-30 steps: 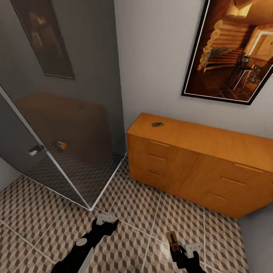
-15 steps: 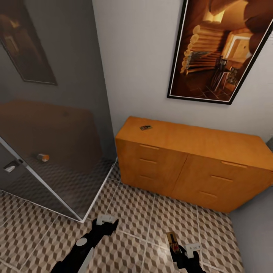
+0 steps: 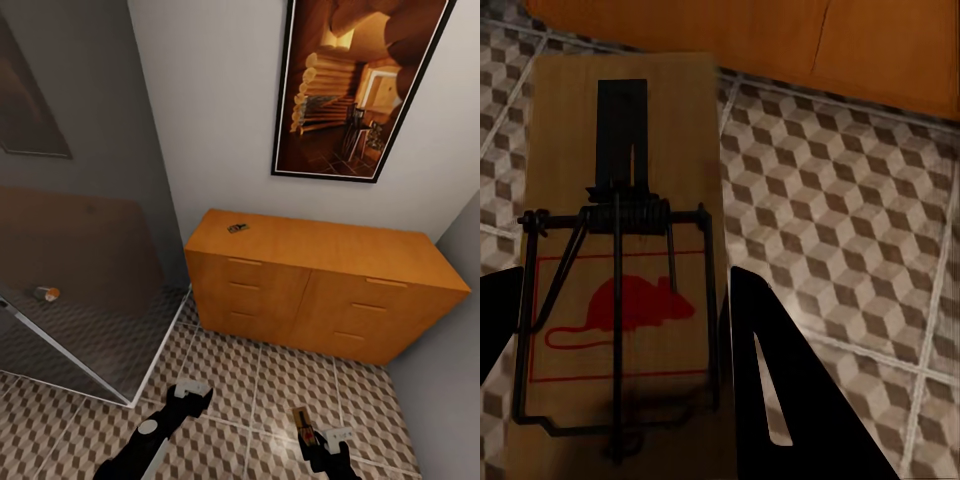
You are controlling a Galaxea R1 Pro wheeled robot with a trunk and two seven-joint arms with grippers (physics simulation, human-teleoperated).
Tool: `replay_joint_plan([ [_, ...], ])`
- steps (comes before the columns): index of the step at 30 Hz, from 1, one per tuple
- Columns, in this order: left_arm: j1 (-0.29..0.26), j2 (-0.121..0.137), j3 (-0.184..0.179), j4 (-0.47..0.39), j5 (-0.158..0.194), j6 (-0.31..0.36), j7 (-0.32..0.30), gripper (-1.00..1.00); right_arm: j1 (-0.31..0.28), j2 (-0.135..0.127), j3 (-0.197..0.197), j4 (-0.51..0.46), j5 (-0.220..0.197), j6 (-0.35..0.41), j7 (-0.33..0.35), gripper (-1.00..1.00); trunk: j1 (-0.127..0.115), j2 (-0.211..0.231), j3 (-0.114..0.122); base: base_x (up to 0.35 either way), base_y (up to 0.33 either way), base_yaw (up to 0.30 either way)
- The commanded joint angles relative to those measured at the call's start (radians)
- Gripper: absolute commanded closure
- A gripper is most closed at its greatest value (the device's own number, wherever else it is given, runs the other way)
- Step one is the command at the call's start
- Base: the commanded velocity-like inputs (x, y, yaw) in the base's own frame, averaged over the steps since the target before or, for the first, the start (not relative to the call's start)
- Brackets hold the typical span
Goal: Take the four mousetraps from the cabinet in the bathroom and place them on the bathroom floor. Make sure all four end up on the same floor surface, and ensure that at least two of them are either under or directly next to the same bathroom sink.
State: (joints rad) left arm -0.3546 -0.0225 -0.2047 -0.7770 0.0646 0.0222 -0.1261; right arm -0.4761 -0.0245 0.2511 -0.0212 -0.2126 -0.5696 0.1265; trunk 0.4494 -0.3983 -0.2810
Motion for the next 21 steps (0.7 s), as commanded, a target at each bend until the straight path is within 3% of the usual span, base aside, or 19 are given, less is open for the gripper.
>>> replay_joint_plan([
  [1,0.000,0.004,-0.017,-0.001,0.006,0.002,-0.003,-1.00,-0.001,0.000,0.005,0.001,-0.014,-0.003,0.010,1.00,0.001,-0.002,-0.001,0.000,0.000,-0.186],
  [7,0.000,0.015,-0.050,-0.001,0.005,0.002,-0.003,-1.00,-0.001,0.000,0.005,0.001,-0.014,-0.002,0.010,1.00,0.001,-0.002,0.006,0.000,0.000,-0.185],
  [15,-0.001,0.019,-0.054,-0.002,0.004,0.001,-0.003,-1.00,-0.001,-0.001,0.005,0.001,-0.014,-0.002,0.010,1.00,0.001,-0.002,0.014,0.000,0.021,-0.184],
  [21,-0.001,0.019,-0.054,-0.002,0.004,0.001,-0.003,-1.00,-0.001,-0.002,0.005,0.001,-0.013,-0.001,0.010,1.00,0.001,-0.002,0.020,0.000,0.159,-0.182],
])
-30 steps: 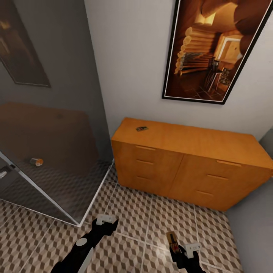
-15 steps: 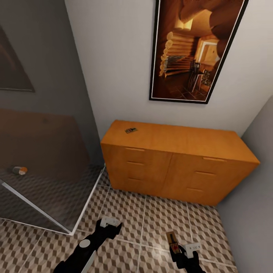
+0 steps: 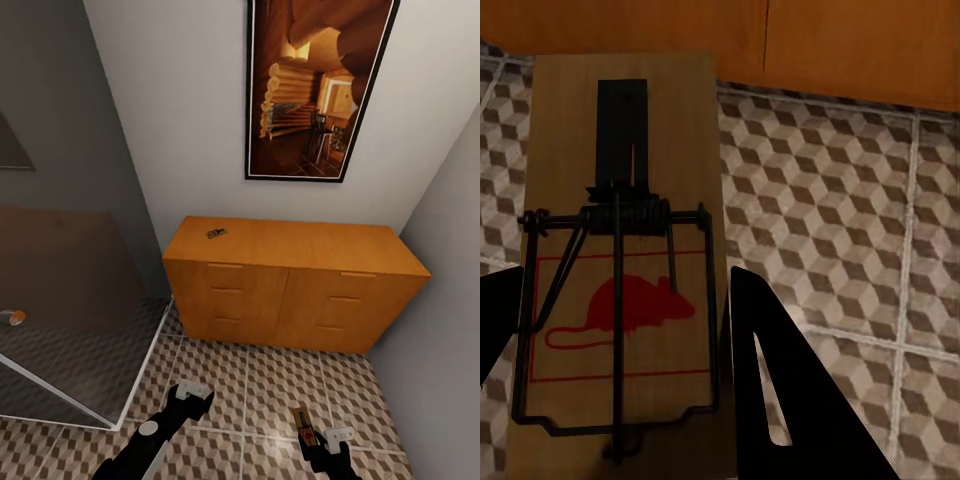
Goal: Take the four mousetraps from the cabinet in the bathroom and place them on the bathroom floor. Make sure all four end up on the same floor surface, and ensure that at least two of them are either under or directly next to the same bathroom sink.
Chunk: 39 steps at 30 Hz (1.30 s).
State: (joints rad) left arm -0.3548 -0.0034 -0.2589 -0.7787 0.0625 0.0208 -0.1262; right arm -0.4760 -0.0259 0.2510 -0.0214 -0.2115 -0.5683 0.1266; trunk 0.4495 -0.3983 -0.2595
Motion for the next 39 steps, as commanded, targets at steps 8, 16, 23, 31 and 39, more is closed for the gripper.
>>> replay_joint_plan([
  [8,0.000,0.000,0.000,-0.001,0.007,0.001,-0.003,-1.00,-0.001,0.000,0.005,0.001,-0.015,-0.002,0.010,1.00,0.001,-0.002,0.005,0.000,0.124,-0.153],
  [16,0.000,0.000,0.000,0.000,0.007,-0.004,-0.003,-1.00,-0.001,0.000,0.005,0.001,-0.015,-0.002,0.010,1.00,0.001,-0.002,0.006,0.000,0.010,-0.020],
  [23,0.000,0.000,0.000,0.001,0.007,-0.004,-0.003,-1.00,-0.001,0.001,0.005,0.001,-0.015,-0.002,0.010,1.00,0.001,-0.002,0.006,0.000,0.099,-0.001],
  [31,0.000,0.000,0.000,0.001,0.007,0.000,-0.003,-1.00,-0.001,0.000,0.005,0.001,-0.016,-0.002,0.011,1.00,0.001,-0.002,0.007,0.000,0.258,-0.064],
  [39,0.000,0.000,0.001,0.007,0.007,0.003,-0.001,-1.00,-0.001,0.000,0.005,0.001,-0.015,-0.002,0.010,1.00,0.001,-0.002,0.009,0.000,0.069,-0.118],
])
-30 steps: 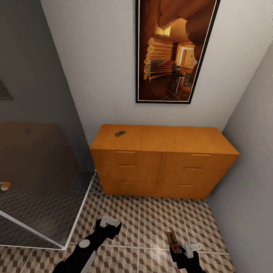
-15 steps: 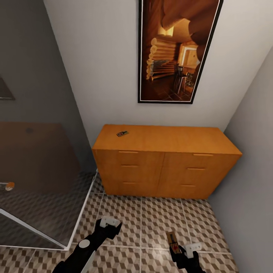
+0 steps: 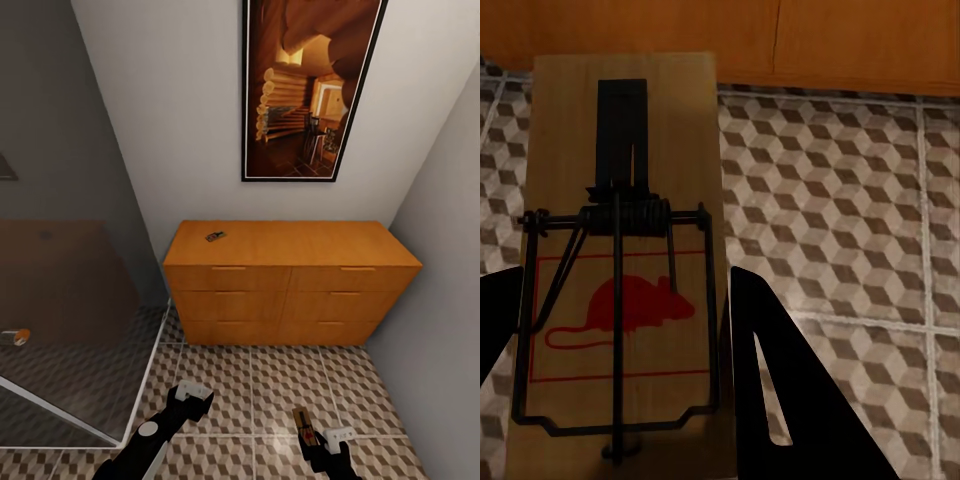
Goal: Take the four mousetraps from the cabinet in the bathroom and place them on the bathroom floor. Make sure all four end up on the same floor surface, and ensure that at least two of them are either under or directly next to the same bathroom sink.
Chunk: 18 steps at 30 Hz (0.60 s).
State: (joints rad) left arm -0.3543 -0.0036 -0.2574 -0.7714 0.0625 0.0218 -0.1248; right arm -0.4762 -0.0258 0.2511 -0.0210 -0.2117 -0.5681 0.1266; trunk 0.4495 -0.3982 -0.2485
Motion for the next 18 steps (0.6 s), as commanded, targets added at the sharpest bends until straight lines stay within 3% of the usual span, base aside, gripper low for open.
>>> replay_joint_plan([
  [1,0.000,0.000,0.001,0.001,0.007,0.004,-0.002,-1.00,-0.001,0.000,0.005,0.001,-0.014,-0.003,0.010,1.00,0.001,-0.002,-0.002,0.000,0.010,-0.023],
  [5,-0.001,0.004,0.011,-0.002,0.007,0.106,0.002,-1.00,-0.001,-0.005,0.004,0.001,-0.014,-0.003,0.010,1.00,0.001,-0.002,-0.002,0.000,0.003,-0.008],
  [7,-0.002,0.008,0.015,-0.075,0.006,0.276,0.003,-1.00,-0.001,-0.005,0.004,0.001,-0.014,-0.003,0.010,1.00,0.001,-0.002,-0.002,0.000,0.001,-0.002],
  [11,-0.008,0.011,0.020,-0.384,0.004,0.695,0.004,-1.00,-0.001,-0.006,0.004,0.000,-0.014,-0.003,0.010,1.00,0.001,-0.002,-0.002,0.000,0.000,0.000],
  [14,-0.037,0.006,0.023,-0.575,-0.008,0.880,0.007,-1.00,-0.001,-0.005,0.005,0.001,-0.014,-0.003,0.010,1.00,0.001,-0.002,-0.002,0.000,0.000,0.000],
  [18,-0.119,-0.015,0.025,-0.682,-0.055,0.958,0.019,-1.00,-0.001,-0.004,0.005,0.001,-0.014,-0.003,0.010,1.00,0.001,-0.002,-0.002,0.000,0.000,0.000],
])
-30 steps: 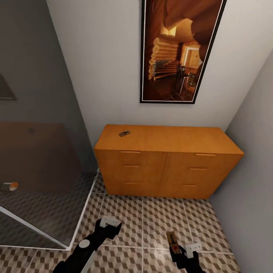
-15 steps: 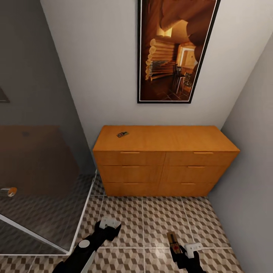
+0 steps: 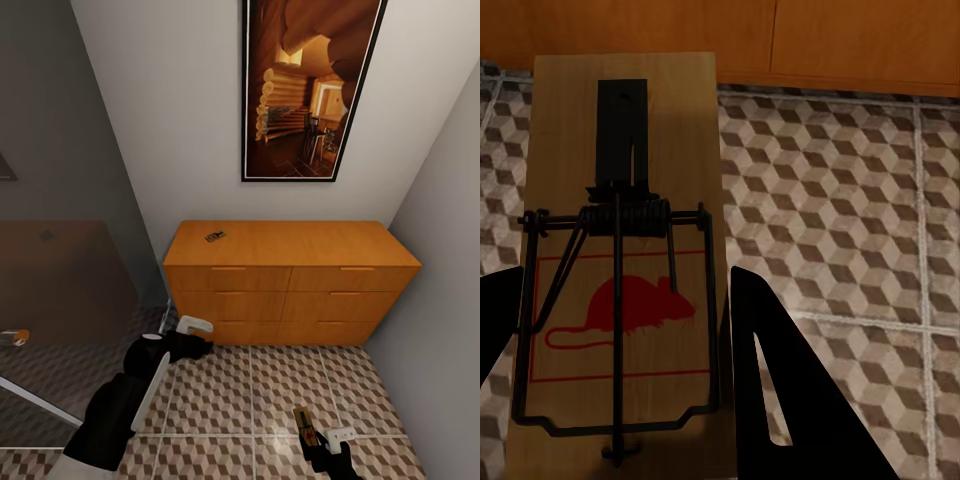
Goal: Take the four mousetraps from the cabinet in the bathroom and place them on the bathroom floor. Make sure all four end up on the same floor surface, and ensure that at least two of them are either under or directly next to the same bathroom sink.
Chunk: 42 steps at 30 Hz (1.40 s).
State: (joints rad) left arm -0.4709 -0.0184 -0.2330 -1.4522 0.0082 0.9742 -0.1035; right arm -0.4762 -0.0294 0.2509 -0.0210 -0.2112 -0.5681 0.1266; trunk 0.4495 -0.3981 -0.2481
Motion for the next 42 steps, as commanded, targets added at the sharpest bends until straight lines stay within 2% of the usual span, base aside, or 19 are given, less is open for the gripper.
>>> replay_joint_plan([
  [1,-0.046,-0.018,0.001,-0.017,-0.019,0.019,0.000,-1.00,-0.001,0.001,0.005,0.001,-0.014,-0.003,0.010,1.00,0.001,-0.002,-0.002,0.000,0.000,0.000],
  [4,-0.118,-0.046,0.002,-0.016,-0.038,0.030,0.003,-1.00,-0.001,0.001,0.005,0.001,-0.014,-0.003,0.010,1.00,0.001,-0.002,-0.002,0.000,0.000,0.000],
  [6,-0.182,-0.068,0.003,0.018,-0.044,0.034,0.003,-1.00,-0.001,0.001,0.005,0.000,-0.014,-0.003,0.010,1.00,0.001,-0.002,-0.002,0.000,0.000,0.000],
  [11,-0.332,-0.107,0.030,0.149,-0.047,0.035,0.005,-1.00,-0.001,0.000,0.005,0.001,-0.014,-0.003,0.010,1.00,0.001,-0.002,-0.002,0.000,0.000,0.000],
  [14,-0.457,-0.125,0.058,0.270,-0.048,0.035,0.007,-1.00,-0.001,0.002,0.005,0.001,-0.014,-0.003,0.010,1.00,0.001,-0.002,-0.002,0.000,0.000,0.000],
  [16,-0.507,-0.128,0.062,0.323,-0.048,0.035,0.022,-1.00,-0.001,0.003,0.005,0.001,-0.014,-0.002,0.010,1.00,0.001,-0.002,-0.002,0.000,0.000,0.000],
  [17,-0.539,-0.129,0.063,0.358,-0.048,0.035,0.051,-1.00,-0.001,0.004,0.006,0.001,-0.013,-0.002,0.010,1.00,0.001,-0.002,-0.002,0.000,0.000,0.000],
  [20,-0.662,-0.129,0.068,0.467,-0.047,0.036,0.208,-1.00,-0.001,0.005,0.005,0.001,-0.014,-0.001,0.010,1.00,0.001,-0.002,-0.002,0.000,0.000,0.000],
  [21,-0.697,-0.128,0.069,0.489,-0.047,0.036,0.232,-1.00,-0.001,0.005,0.006,0.001,-0.014,-0.001,0.010,1.00,0.001,-0.002,-0.002,0.000,0.000,0.000],
  [25,-0.781,-0.125,0.083,0.525,-0.047,0.037,0.264,-1.00,-0.001,0.006,0.006,0.001,-0.014,-0.001,0.010,1.00,0.001,-0.002,-0.002,0.000,0.000,0.000],
  [28,-0.805,-0.122,0.088,0.530,-0.047,0.037,0.272,-1.00,-0.001,0.006,0.006,0.001,-0.014,-0.001,0.010,1.00,0.001,-0.002,-0.002,0.000,0.000,0.000],
  [29,-0.817,-0.095,0.100,0.526,-0.047,0.042,0.273,-1.00,-0.001,0.005,0.005,0.001,-0.014,-0.001,0.010,1.00,0.001,-0.002,-0.002,0.000,0.000,0.000],
  [31,-0.820,-0.062,0.108,0.514,-0.044,0.047,0.265,-1.00,-0.001,0.005,0.006,0.001,-0.014,-0.001,0.010,1.00,0.001,-0.002,-0.002,0.000,0.000,0.000],
  [35,-0.822,-0.030,0.110,0.478,-0.040,0.049,0.224,-1.00,-0.001,0.005,0.005,0.001,-0.014,-0.001,0.010,1.00,0.001,-0.002,-0.002,0.000,0.000,0.000],
  [37,-0.823,0.006,0.109,0.434,-0.038,0.050,0.143,-1.00,-0.001,0.004,0.005,0.001,-0.014,-0.001,0.010,1.00,0.001,-0.002,-0.002,0.000,0.000,0.000],
  [39,-0.823,0.023,0.108,0.413,-0.038,0.050,0.089,-1.00,-0.001,0.004,0.005,0.001,-0.013,-0.001,0.010,1.00,0.001,-0.002,-0.002,0.000,0.000,0.000],
  [40,-0.823,0.043,0.107,0.395,-0.038,0.050,0.031,-1.00,-0.001,0.004,0.005,0.001,-0.013,-0.001,0.010,1.00,0.001,-0.002,-0.002,0.000,0.000,0.000],
  [41,-0.823,0.055,0.106,0.387,-0.038,0.050,0.002,-1.00,-0.001,0.004,0.005,0.001,-0.013,-0.001,0.010,1.00,0.001,-0.002,-0.002,0.000,0.000,0.000],
  [42,-0.822,0.120,0.103,0.359,-0.039,0.049,-0.123,-1.00,-0.001,0.005,0.005,0.001,-0.013,-0.001,0.010,1.00,0.001,-0.002,-0.002,0.000,0.000,0.000],
])
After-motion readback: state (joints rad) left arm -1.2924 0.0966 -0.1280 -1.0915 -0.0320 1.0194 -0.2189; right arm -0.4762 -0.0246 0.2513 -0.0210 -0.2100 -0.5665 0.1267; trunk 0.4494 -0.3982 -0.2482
